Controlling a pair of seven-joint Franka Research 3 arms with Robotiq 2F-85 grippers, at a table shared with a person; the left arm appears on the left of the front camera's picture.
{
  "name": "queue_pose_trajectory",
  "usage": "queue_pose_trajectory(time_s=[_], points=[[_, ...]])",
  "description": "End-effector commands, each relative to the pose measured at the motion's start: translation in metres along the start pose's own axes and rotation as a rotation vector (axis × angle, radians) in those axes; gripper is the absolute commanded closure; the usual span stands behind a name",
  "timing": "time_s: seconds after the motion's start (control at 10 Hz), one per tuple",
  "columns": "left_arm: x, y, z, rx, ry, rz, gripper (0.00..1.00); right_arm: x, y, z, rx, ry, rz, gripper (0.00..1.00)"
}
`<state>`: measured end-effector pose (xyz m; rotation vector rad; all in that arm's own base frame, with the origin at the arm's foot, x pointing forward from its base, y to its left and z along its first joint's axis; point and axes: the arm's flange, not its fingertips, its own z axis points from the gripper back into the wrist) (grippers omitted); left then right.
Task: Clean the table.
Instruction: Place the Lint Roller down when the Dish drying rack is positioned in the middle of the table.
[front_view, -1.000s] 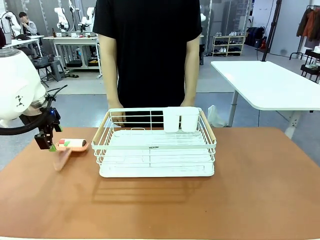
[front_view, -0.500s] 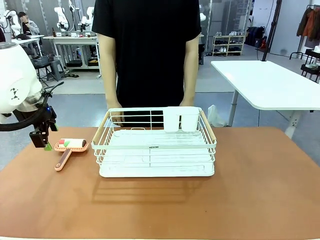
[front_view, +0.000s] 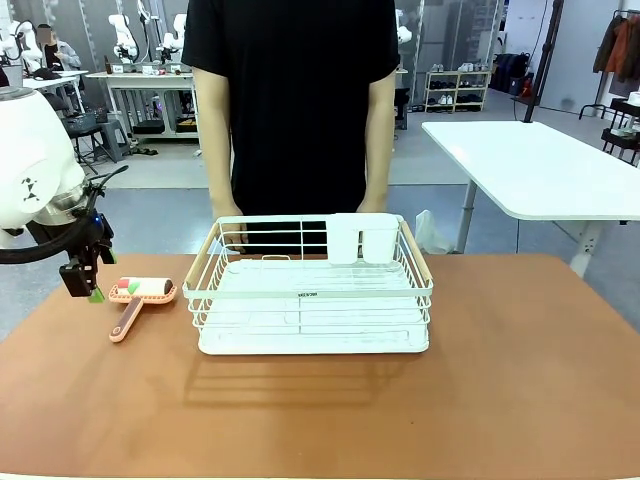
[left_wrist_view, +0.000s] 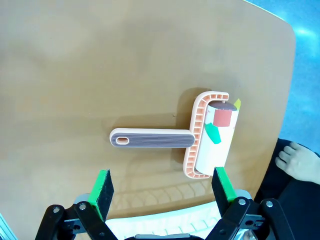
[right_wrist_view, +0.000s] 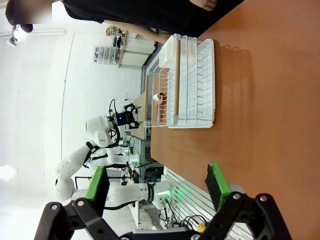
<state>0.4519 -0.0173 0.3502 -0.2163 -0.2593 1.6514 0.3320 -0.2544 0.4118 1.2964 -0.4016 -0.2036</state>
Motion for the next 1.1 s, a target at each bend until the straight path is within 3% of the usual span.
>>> queue_pose_trajectory(time_s=[0.0,1.0], points=[[-0.0004,-0.0015,-0.0016,-0.016,0.000,-0.001,0.00,-0.0033,0.0034,0.0013,0.001,0.006,0.004,0.00],[-0.0004,-0.0015,-0.0016,-0.016,0.000,-0.001,0.00,-0.0033,0.0034,0.0013,0.001,0.006,0.004,0.00]])
